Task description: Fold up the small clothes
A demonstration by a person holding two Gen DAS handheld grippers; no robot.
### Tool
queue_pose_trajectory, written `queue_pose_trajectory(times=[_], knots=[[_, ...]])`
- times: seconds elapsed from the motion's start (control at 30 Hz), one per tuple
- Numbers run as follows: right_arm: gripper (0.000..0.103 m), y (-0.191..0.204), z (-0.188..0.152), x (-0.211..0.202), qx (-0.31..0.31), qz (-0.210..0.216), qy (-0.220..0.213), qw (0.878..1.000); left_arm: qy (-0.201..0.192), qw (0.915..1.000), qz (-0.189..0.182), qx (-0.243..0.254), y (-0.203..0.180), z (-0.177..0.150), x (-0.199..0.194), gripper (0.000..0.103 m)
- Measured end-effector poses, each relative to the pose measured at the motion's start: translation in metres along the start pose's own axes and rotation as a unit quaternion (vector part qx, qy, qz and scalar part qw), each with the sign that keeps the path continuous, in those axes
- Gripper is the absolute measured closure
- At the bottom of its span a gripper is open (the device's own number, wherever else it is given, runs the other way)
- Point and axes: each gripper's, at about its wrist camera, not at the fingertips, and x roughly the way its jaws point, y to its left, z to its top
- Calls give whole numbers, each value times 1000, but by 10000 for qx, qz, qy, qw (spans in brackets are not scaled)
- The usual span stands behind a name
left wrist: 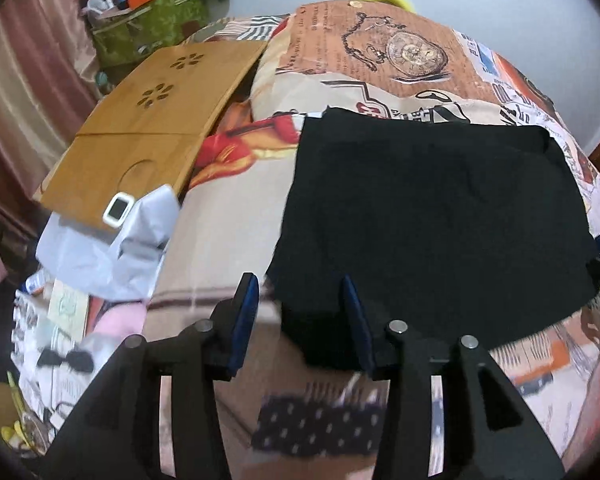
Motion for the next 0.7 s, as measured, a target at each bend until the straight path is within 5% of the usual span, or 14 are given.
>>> queue_pose_trajectory(times=[0.33, 0.43, 0.7], knots=[[57, 13, -4, -96, 178, -110, -1047, 9943, -1045, 9943, -233, -2, -16, -7, -121, 59], [58, 25, -2, -133, 162, -93, -1552, 9877, -1602, 9863, -389, 100, -32, -10, -172, 59], [57, 58, -7, -227, 83, 109, -2934, 9559, -3033, 9493, -743, 362, -71, -41, -296, 56]])
